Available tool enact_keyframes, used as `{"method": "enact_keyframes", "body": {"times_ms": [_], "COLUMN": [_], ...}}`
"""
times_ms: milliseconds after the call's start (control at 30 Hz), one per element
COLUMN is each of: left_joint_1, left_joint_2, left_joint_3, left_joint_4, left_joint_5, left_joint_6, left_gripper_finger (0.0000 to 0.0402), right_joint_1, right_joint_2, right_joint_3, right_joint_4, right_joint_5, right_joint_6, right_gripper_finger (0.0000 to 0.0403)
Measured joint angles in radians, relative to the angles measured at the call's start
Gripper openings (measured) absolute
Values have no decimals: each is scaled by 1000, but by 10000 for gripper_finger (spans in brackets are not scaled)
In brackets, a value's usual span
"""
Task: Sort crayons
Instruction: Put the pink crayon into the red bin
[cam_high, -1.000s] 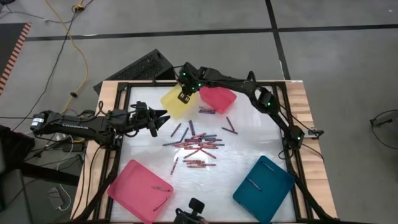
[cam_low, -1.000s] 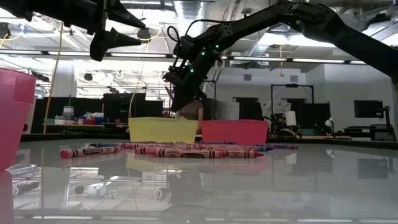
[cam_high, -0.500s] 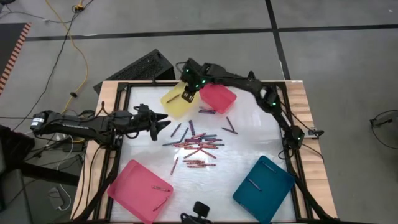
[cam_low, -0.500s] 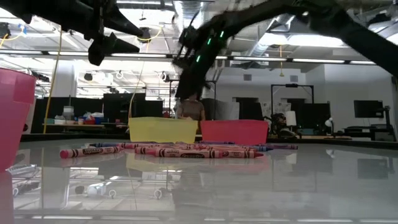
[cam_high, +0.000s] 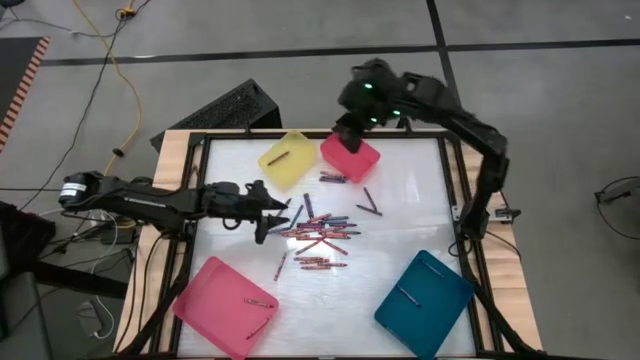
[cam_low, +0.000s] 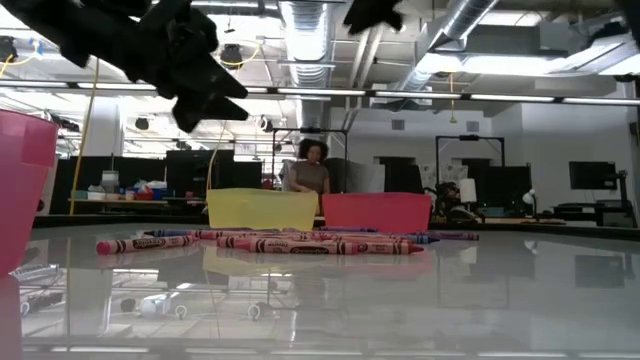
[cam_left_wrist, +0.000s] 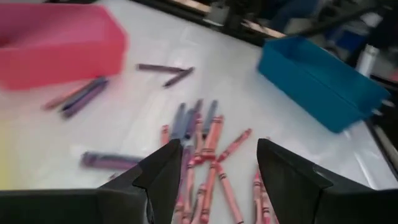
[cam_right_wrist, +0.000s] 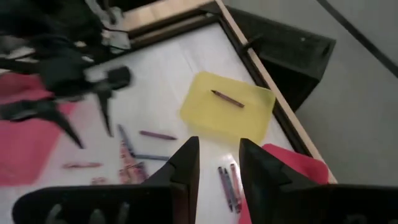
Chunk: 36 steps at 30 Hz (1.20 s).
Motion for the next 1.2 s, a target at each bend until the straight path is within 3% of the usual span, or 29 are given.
{"method": "enact_keyframes", "body": {"times_ms": [233, 433, 700, 767, 967, 1200], "left_joint_1": [38, 55, 5, -27, -100, -113], "left_joint_2": [167, 310, 425, 429, 435, 464], "left_joint_3": [0, 0, -1, -7, -11, -11], "left_joint_4": [182, 263, 166, 143, 84, 89], "left_joint_5": [167, 271, 211, 152, -68, -75], "left_joint_6": [102, 111, 202, 239, 340, 323], "left_gripper_finger": [199, 199, 199, 199, 199, 199], "right_joint_1": [120, 282, 439, 457, 480, 479], "right_joint_2": [-133, -173, -162, -157, -153, -152], "right_joint_3": [0, 0, -1, -1, -1, -1], "right_joint_4": [-84, -150, -185, -187, -194, -196], "right_joint_5": [6, 159, 361, 385, 399, 406], "right_joint_6": [81, 144, 175, 191, 205, 230], "right_gripper_finger": [109, 109, 109, 109, 109, 109]}}
